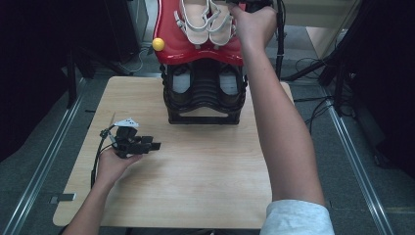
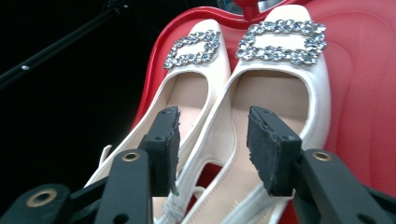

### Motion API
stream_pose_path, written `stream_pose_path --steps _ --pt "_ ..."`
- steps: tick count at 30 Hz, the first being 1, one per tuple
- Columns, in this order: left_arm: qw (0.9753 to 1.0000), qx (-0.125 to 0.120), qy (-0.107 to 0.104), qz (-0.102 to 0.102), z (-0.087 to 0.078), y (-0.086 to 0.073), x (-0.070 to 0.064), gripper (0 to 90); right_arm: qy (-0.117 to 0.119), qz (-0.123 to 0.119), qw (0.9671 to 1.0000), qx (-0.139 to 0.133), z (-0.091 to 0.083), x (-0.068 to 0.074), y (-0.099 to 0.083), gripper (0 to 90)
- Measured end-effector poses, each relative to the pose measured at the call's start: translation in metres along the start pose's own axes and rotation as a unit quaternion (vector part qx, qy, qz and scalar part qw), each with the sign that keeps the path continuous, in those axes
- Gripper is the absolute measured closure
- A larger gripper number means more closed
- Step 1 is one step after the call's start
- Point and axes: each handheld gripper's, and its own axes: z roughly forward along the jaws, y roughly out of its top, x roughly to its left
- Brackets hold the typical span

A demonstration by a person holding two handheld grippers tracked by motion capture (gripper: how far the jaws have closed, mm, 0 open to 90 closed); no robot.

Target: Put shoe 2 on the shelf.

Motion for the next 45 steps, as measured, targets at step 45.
stream_pose_path --steps 45 --pt "1.0 0.0 0.0 0.005 0.001 0.0 -0.001 44.7 -0.044 0.034 0.9984 0.01 -0.049 -0.105 -0.044 39.2"
